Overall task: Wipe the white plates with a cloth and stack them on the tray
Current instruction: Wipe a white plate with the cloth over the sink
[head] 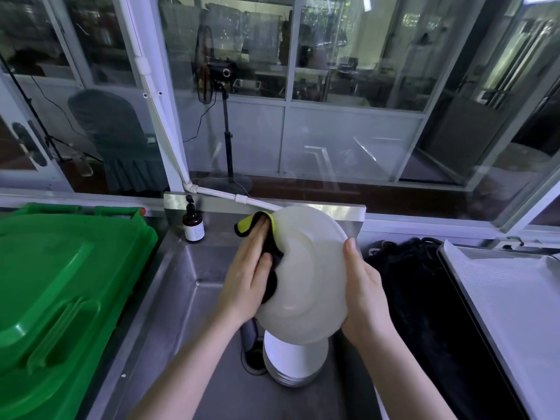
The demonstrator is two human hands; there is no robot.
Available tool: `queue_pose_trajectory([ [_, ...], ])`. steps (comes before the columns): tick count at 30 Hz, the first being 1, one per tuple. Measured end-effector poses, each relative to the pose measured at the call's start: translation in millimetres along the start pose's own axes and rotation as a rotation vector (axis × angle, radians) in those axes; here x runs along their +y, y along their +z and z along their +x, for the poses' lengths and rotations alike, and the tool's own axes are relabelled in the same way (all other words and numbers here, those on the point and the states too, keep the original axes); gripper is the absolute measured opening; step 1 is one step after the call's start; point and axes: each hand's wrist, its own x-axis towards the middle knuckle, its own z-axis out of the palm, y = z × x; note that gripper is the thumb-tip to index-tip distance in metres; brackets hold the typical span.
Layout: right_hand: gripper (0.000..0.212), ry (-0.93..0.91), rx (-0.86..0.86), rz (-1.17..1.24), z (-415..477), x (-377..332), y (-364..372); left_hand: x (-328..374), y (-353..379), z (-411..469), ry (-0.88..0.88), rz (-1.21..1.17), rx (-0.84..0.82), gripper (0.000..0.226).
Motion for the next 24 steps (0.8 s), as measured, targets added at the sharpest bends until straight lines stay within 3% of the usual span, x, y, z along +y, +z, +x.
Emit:
queue_pose_trajectory([
  [4,0.044,-0.001,0.083,0.068,10.1,-13.1,-5.7,3.8,10.0,-28.9,-0.066,-0.088,0.071,0.052],
  [6,0.039,0.019,0.151,0.149,14.9,-14.2,-3.1,12.2,24.4,-48.0,0.019,-0.024,0.083,0.051],
  [10,0.055,0.095,0.246,0.236,20.3,-1.3,9.8,27.8,43.2,-57.6,0.245,0.273,-0.021,0.058],
  [14,0.062,0.095,0.231,0.241,19.7,5.2,15.9,25.4,38.0,-38.9,0.275,0.299,-0.026,0.052],
  [18,0.069,0.055,0.266,0.265,24.6,-3.7,8.4,10.2,31.6,-35.1,0.142,0.12,0.077,0.054],
  [21,0.073,0.065,0.257,0.272,23.3,-2.4,8.7,13.4,33.8,-45.1,0.225,0.229,0.024,0.057],
  [24,0.062,0.121,0.22,0.289,15.3,9.5,15.8,29.5,37.0,-42.4,0.311,0.365,-0.078,0.057],
])
